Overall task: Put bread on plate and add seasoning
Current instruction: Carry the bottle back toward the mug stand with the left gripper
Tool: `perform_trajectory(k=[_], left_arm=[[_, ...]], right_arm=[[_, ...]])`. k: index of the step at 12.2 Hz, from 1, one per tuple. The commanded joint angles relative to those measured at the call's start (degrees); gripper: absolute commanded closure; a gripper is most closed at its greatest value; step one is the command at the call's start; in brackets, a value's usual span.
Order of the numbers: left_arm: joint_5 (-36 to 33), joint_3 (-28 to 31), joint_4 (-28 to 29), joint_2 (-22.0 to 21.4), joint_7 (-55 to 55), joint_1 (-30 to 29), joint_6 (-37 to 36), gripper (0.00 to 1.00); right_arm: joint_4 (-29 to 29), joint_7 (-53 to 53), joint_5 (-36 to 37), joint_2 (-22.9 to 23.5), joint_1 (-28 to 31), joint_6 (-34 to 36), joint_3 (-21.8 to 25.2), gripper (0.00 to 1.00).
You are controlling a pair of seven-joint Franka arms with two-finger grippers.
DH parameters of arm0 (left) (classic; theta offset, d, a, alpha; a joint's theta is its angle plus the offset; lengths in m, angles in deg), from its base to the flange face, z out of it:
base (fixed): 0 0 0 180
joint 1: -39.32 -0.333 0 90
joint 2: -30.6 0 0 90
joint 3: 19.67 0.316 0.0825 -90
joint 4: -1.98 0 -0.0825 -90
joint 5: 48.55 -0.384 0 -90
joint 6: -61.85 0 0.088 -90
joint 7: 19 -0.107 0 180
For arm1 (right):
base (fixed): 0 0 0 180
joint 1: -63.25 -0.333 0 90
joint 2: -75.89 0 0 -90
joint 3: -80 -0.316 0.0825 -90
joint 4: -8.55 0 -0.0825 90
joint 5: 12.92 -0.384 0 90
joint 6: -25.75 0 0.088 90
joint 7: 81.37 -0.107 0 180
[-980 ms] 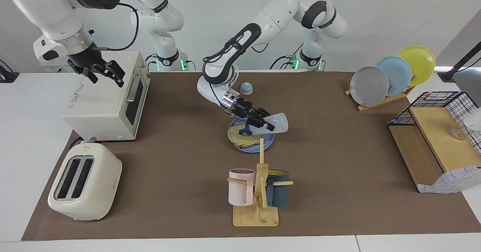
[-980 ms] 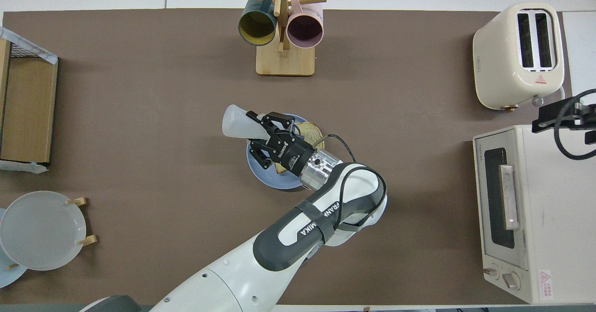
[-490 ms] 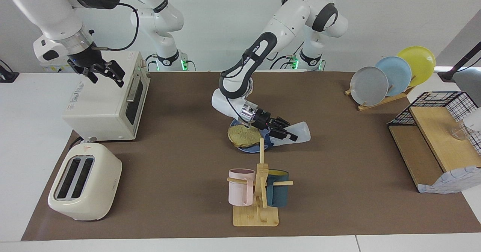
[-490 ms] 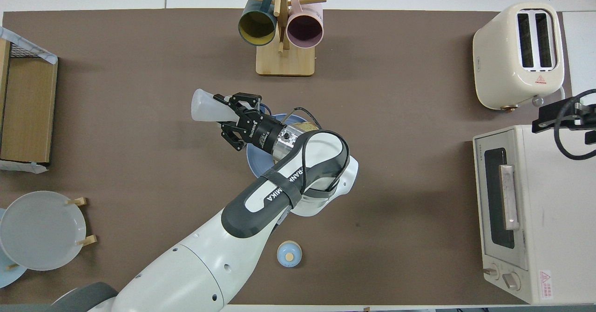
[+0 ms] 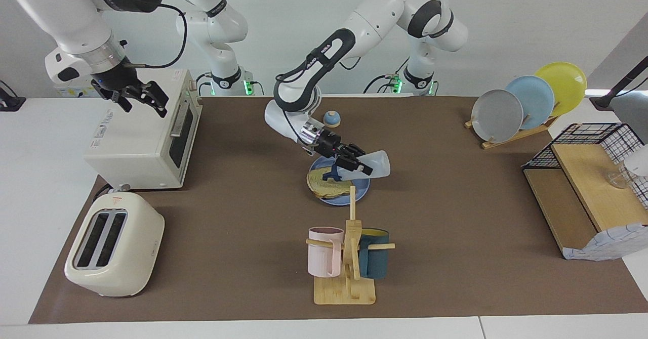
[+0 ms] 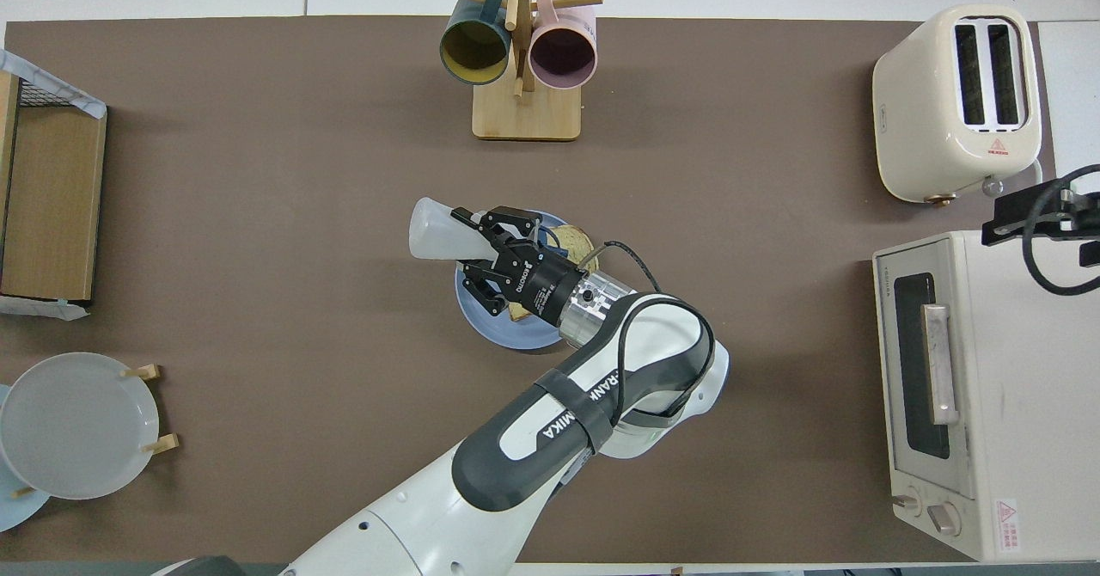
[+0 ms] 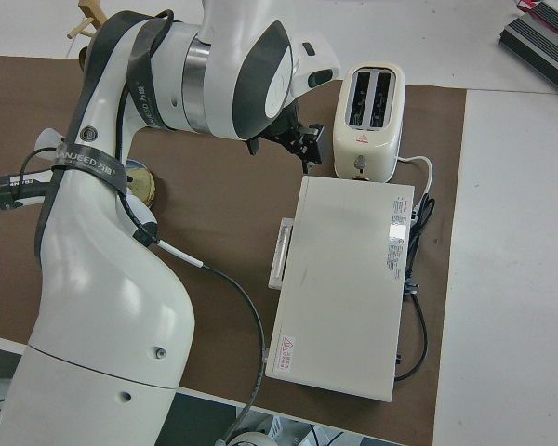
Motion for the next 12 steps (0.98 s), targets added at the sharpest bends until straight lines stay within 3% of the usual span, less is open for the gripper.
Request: perform_trajectory(k=[1, 5, 9, 12], left_arm=[[9.5, 0.4, 0.9, -8.8, 1.4, -5.6, 5.5, 1.0], [33.7, 0.5, 1.3, -20.7, 6.2, -21.2, 23.7, 1.0], [49.6, 0.6, 2.2, -21.4, 11.5, -34.3, 44.3, 1.0], [55.1, 0.6, 9.1, -20.9, 18.9, -41.5, 68.4, 1.0]], right_arm=[[-0.8, 1.1, 0.5, -0.8, 0.5, -0.4, -0.3, 0.0], [-0.9, 1.1, 0.5, -0.8, 0.5, -0.4, -0.3, 0.0], [-0.9, 1.1, 0.5, -0.8, 0.5, -0.4, -0.3, 0.0], [-0.9, 1.1, 0.4, -0.8, 0.5, -0.4, -0.3, 0.0]])
